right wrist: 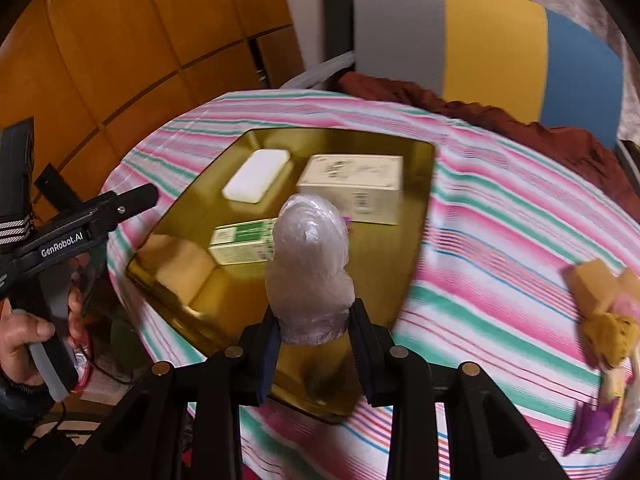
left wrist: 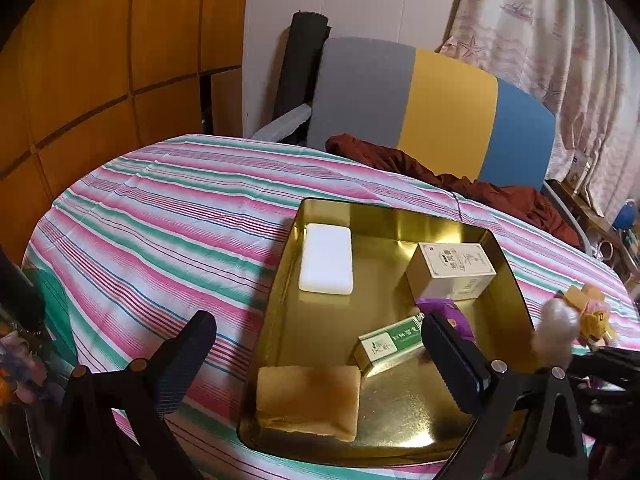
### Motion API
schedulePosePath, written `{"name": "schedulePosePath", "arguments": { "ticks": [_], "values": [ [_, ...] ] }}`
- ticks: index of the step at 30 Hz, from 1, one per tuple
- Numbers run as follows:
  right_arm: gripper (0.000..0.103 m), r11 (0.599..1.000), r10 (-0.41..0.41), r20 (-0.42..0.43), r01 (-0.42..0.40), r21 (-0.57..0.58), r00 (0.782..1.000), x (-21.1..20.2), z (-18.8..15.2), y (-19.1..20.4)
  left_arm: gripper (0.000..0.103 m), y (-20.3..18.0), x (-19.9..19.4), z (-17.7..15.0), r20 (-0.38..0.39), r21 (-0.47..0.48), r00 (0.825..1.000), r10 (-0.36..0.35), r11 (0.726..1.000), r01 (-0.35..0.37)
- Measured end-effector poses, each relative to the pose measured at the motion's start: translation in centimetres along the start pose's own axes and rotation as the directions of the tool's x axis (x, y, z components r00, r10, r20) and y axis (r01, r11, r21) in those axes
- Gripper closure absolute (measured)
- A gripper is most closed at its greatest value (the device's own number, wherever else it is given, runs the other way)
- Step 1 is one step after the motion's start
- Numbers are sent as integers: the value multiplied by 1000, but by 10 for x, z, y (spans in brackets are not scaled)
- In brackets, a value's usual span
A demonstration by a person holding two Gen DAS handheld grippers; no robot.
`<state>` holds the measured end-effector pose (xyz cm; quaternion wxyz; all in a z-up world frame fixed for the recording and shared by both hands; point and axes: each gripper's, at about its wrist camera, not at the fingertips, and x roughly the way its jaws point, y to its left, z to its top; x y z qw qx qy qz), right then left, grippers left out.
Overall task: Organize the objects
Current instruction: 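Lower the green-white box into the gold tray with the left tool while the right tool drops the bag there, then move the left tool to the yellow patterned cloth and grasp it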
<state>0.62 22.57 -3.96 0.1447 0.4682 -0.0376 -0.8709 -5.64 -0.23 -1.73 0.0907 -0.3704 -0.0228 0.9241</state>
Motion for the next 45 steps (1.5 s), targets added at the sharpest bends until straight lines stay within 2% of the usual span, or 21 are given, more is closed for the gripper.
{"name": "schedulePosePath", "arguments": {
  "ticks": [3, 5, 15, 20, 27, 32, 36, 39, 43, 44, 45],
  "values": [
    [69, 1000, 12, -16, -12, -5, 1000, 9, 1, 10, 0, -1, 0, -2, -6, 8, 1000, -5, 1000, 5],
    [58, 1000, 13, -22, -13, 2, 1000, 13, 1, 12, 0, -2, 1, -4, -11, 9, 1000, -8, 1000, 8],
    [58, 999, -1, 8, 0, 54, 1000, 3, -5, -1, 0, 1, 6, -5, -32, -24, 999, -35, 999, 35],
    [56, 990, -44, 48, 37, 135, 998, -18, -13, -26, 0, -9, 2, 0, -25, -2, 997, -71, 997, 71],
    [56, 953, -159, 63, 137, 271, 985, -52, -32, -83, 0, -46, -2, 4, -32, 64, 988, -149, 987, 150],
    [56, 896, -266, 61, 223, 384, 962, -83, -54, -135, 1, -91, -5, 8, -57, 145, 968, -246, 957, 252],
    [55, 824, -355, 59, 282, 491, 933, -114, -73, -179, 1, -134, -8, 7, -87, 226, 948, -307, 920, 319],
    [47, 740, -455, 38, 353, 572, 890, -138, -86, -213, 1, -174, -12, 4, -123, 301, 924, -362, 874, 382],
    [46, 617, -537, 38, 362, 699, 843, -163, -108, -256, 1, -221, -14, -1, -173, 382, 892, -417, 807, 451],
    [46, 586, -544, 33, 352, 730, 838, -166, -114, -266, 1, -235, -13, -3, -189, 400, 884, -428, 789, 467],
    [46, 558, -521, 43, 302, 773, 852, -167, -122, -278, 1, -249, -11, -5, -209, 411, 872, -442, 770, 489]
  ]
}}
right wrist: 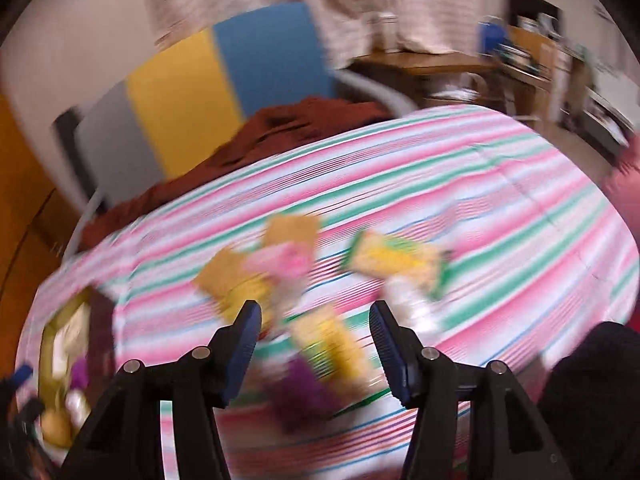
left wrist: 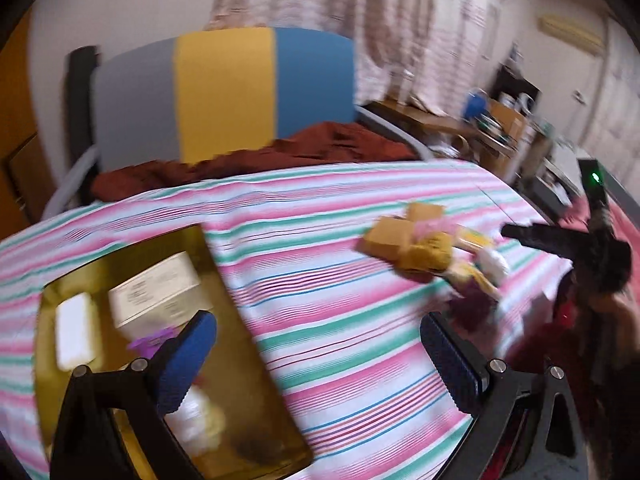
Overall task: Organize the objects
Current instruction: 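Move the left tool to the yellow patterned cloth and grasp it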
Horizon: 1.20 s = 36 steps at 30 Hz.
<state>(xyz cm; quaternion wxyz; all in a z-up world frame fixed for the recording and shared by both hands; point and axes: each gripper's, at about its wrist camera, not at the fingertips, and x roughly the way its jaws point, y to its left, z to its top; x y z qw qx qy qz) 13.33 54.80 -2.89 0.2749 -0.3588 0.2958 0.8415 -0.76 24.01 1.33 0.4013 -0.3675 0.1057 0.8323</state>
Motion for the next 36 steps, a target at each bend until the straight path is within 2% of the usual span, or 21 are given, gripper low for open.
{"name": "schedulePosePath", "arguments": {
  "ticks": [4, 6, 7, 12, 18, 22, 24, 25, 26, 28, 29, 36],
  "values": [
    [43, 974, 90, -9, -86, 208, 996, 12, -1, -38, 9, -25, 31, 14, -52, 15, 995, -84, 996, 85],
    [40, 968, 98, 50, -107, 227, 994, 4, 0, -44, 14, -38, 47, 21, -75, 26, 991, -109, 994, 111],
    [35, 965, 105, 74, -120, 233, 992, 0, -1, -45, 17, -45, 55, 25, -86, 33, 989, -116, 992, 119],
    [34, 955, 153, 88, -170, 243, 984, -2, -3, -48, 18, -82, 103, 38, -144, 52, 976, -165, 983, 174],
    [34, 944, 193, 80, -208, 258, 978, 3, -1, -53, 20, -119, 152, 49, -176, 119, 974, -143, 979, 165],
    [34, 943, 206, 67, -216, 251, 976, 5, -1, -48, 22, -136, 184, 55, -187, 170, 978, -93, 977, 126],
    [34, 945, 206, 63, -216, 247, 976, 6, -1, -46, 28, -139, 196, 56, -190, 178, 979, -74, 978, 109],
    [34, 945, 209, 62, -217, 245, 976, 6, -1, -46, 39, -138, 202, 55, -198, 172, 978, -68, 980, 103],
    [34, 945, 209, 62, -218, 245, 976, 5, -1, -45, 55, -135, 210, 54, -214, 159, 974, -70, 982, 106],
    [34, 944, 212, 58, -220, 245, 976, 6, -2, -46, 60, -126, 214, 51, -225, 112, 966, -124, 982, 152],
    [34, 944, 213, 53, -220, 245, 976, 7, -2, -45, 63, -120, 210, 48, -211, 102, 968, -135, 982, 160],
    [34, 964, 241, -59, -231, 132, 969, 22, 1, -16, 64, -86, 169, 20, -184, 51, 969, -168, 982, 180]
  ]
}}
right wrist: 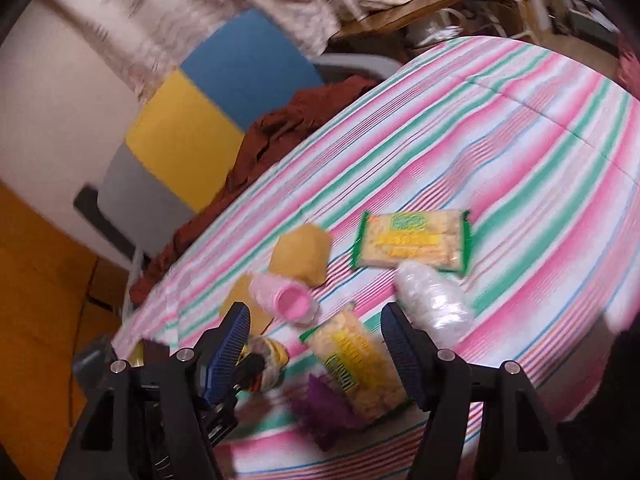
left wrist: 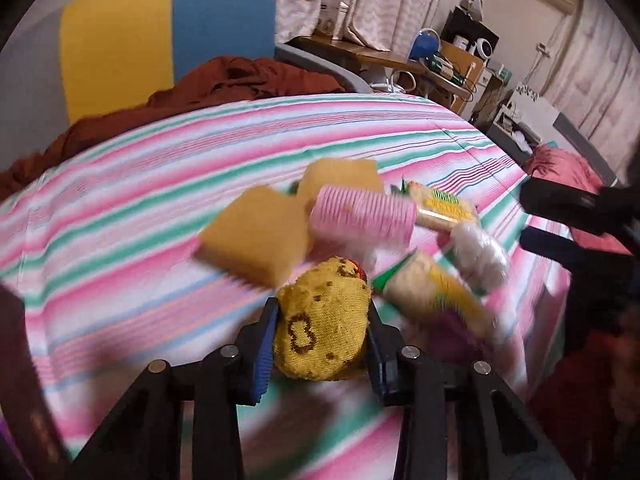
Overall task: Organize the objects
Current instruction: 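Move the left tool to the yellow patterned cloth and grasp it, then grasp the tan sponge with the right tool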
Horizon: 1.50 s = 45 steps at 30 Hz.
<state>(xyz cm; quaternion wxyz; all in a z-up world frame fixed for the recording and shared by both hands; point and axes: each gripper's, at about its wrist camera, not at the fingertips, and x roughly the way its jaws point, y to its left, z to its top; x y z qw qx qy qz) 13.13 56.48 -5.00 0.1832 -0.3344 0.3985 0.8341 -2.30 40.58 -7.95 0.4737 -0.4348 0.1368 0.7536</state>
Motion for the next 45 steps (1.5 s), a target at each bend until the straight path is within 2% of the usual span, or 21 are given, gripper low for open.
{"name": "schedulePosePath", "arguments": {
  "ticks": [4, 6, 9, 12, 15, 17, 19, 21, 23, 26, 29, 31, 33, 34, 36, 38, 40, 43, 45],
  "values": [
    [34, 998, -12, -73, 7, -68, 997, 20, -2, 19, 64, 13, -16, -23, 5, -34, 1000, -4, 999, 5],
    [34, 992, -47, -108, 35, -118, 993, 33, -2, 31, 64, 18, -25, -35, 15, -45, 1000, -3, 999, 3],
    [34, 991, -68, -124, 53, -123, 990, 44, 2, 35, 64, 22, -33, -52, 25, -59, 1000, 5, 998, -4],
    [34, 991, -69, -96, 57, -124, 993, 45, 6, 34, 64, 26, -32, -64, 15, -81, 1000, 2, 997, -1],
    [34, 994, -42, -118, 30, -101, 992, 41, 0, 27, 63, 29, -30, -69, 17, -96, 1000, -3, 995, 4],
    [34, 992, -56, -131, 40, -124, 990, 42, -2, 30, 63, 27, -29, -69, 21, -92, 1000, 0, 996, 2],
    [40, 986, -38, -153, 12, -165, 987, 45, -5, 40, 63, 27, -29, -69, 25, -88, 1000, 2, 996, 0],
    [40, 974, -23, -149, -11, -224, 988, 43, -4, 57, 63, 27, -29, -69, 29, -92, 1000, -2, 996, 5],
    [40, 961, -50, -106, 19, -274, 993, 39, 4, 72, 63, 29, -29, -70, 33, -98, 999, -8, 995, 11],
    [41, 963, -69, -40, 56, -263, 997, 40, 26, 82, 63, 30, -29, -71, 39, -97, 999, -13, 995, 17],
    [51, 966, -50, -28, 41, -256, 998, 53, 50, 92, 62, 33, -29, -71, 43, -110, 999, -25, 993, 30],
    [56, 966, -15, -86, -8, -259, 996, 73, 56, 103, 61, 35, -30, -73, 47, -116, 998, -30, 993, 36],
    [56, 958, 25, -191, -79, -277, 981, 96, 56, 112, 61, 36, -30, -74, 53, -122, 998, -36, 992, 42],
    [56, 952, 21, -221, -87, -293, 975, 106, 55, 116, 61, 37, -30, -75, 57, -125, 998, -39, 991, 46],
    [56, 937, -4, -324, -109, -331, 946, 133, 47, 122, 61, 36, -30, -75, 62, -127, 997, -42, 991, 49],
    [55, 919, -107, -371, -50, -390, 922, 158, 34, 126, 61, 38, -30, -76, 64, -127, 997, -46, 990, 54],
    [51, 872, -175, -358, -24, -489, 917, 166, 23, 135, 61, 40, -31, -77, 65, -130, 997, -51, 990, 59],
    [39, 788, -234, -342, -28, -616, 910, 165, 7, 148, 61, 41, -32, -78, 69, -137, 996, -58, 988, 67],
    [39, 720, -290, -295, 5, -694, 911, 166, -6, 153, 61, 42, -32, -78, 71, -142, 996, -57, 988, 66]
  ]
}}
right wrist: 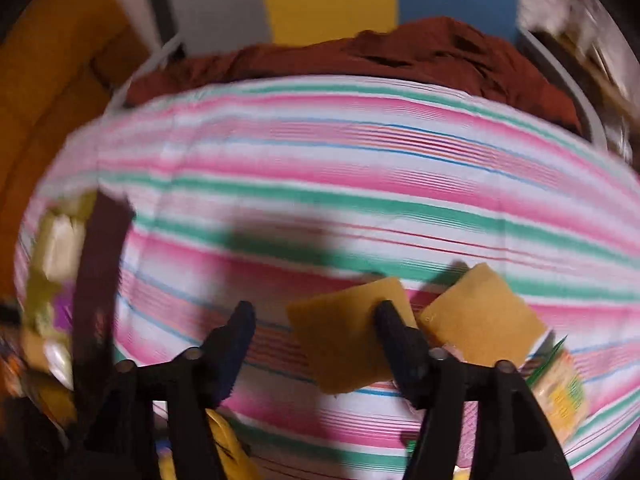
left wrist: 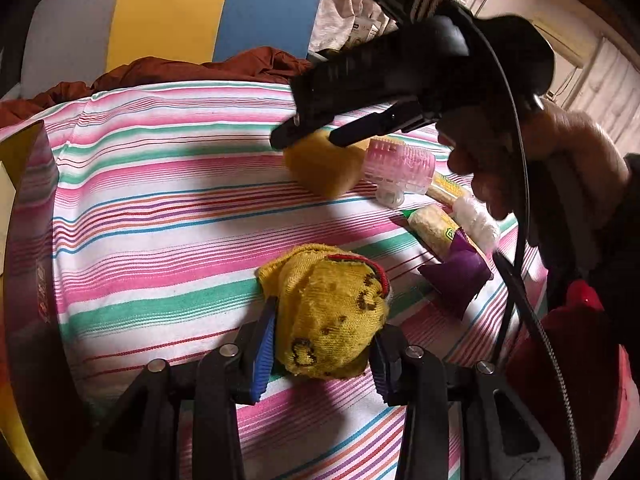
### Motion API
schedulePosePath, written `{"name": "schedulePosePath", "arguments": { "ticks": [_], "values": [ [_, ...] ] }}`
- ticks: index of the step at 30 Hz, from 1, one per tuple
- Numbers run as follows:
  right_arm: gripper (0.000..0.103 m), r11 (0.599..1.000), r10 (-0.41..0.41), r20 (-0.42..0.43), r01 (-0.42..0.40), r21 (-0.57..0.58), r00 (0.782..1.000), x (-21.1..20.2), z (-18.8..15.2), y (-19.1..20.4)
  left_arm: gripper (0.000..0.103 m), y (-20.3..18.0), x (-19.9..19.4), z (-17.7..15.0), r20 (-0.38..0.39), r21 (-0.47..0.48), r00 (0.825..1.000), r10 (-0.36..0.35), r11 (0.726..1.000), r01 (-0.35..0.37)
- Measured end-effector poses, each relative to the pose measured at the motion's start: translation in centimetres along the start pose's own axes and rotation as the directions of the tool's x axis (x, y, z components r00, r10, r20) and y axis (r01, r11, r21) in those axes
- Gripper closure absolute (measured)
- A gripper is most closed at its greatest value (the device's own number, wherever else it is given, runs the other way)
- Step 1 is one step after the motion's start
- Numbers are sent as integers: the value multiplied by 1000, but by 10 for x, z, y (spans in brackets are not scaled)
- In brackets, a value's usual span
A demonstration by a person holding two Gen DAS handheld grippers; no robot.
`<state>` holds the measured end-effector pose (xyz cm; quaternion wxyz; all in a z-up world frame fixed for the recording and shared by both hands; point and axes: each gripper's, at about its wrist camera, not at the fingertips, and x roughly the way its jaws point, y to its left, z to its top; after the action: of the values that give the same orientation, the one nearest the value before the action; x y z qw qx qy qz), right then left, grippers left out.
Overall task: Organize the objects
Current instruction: 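Grasp the tan sponge with the right tool, then carry the yellow cloth into the gold tray and open the left tool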
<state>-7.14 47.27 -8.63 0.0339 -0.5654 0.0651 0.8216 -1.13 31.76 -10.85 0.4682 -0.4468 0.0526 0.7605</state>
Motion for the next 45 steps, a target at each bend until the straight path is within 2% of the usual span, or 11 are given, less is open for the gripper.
{"name": "schedulePosePath", "arguments": {
  "ticks": [4, 14, 19, 20, 22, 26, 28, 30, 33, 39, 45],
  "values": [
    [39, 994, -99, 6, 99, -52, 995, 3, 10, 0, 61, 1, -2, 1, -6, -13, 1000, 8, 1000, -8],
    [35, 995, -87, -25, 85, -60, 996, -1, 17, -5, 61, -2, -5, 1, -19, -17, 999, 38, 999, -39],
    [38, 983, -169, -99, 161, -85, 981, 28, 13, 3, 61, 0, -7, -1, -27, -12, 999, 47, 999, -48],
    [40, 991, -134, -82, 132, -27, 988, 25, 14, -1, 61, 0, -8, -2, -27, -12, 998, 51, 999, -52],
    [42, 983, 122, -6, -120, 138, 993, 11, 11, -14, 61, 0, -9, -4, -26, -16, 998, 57, 998, -58],
    [41, 853, 435, 83, -440, 281, 896, 5, -9, -19, 61, 0, -12, -6, -26, -15, 997, 72, 997, -72],
    [41, 712, 615, 90, -601, 363, 783, 17, -24, -17, 61, -3, -15, -8, -28, -7, 997, 78, 997, -78],
    [41, 767, 550, 76, -539, 349, 832, 17, -37, -8, 61, -5, -18, -10, -26, -7, 996, 82, 997, -83],
    [41, 765, 542, 124, -549, 338, 831, 3, -46, -8, 61, -9, -26, -14, -14, 9, 996, 90, 996, -90],
    [41, 869, 376, 128, -397, 296, 918, -14, -64, -3, 62, -13, -39, -18, 7, 27, 994, 109, 994, -109],
    [41, 894, 306, 136, -334, 300, 942, -5, -57, -7, 62, -22, -52, -20, 41, 66, 991, 129, 989, -132]
  ]
}}
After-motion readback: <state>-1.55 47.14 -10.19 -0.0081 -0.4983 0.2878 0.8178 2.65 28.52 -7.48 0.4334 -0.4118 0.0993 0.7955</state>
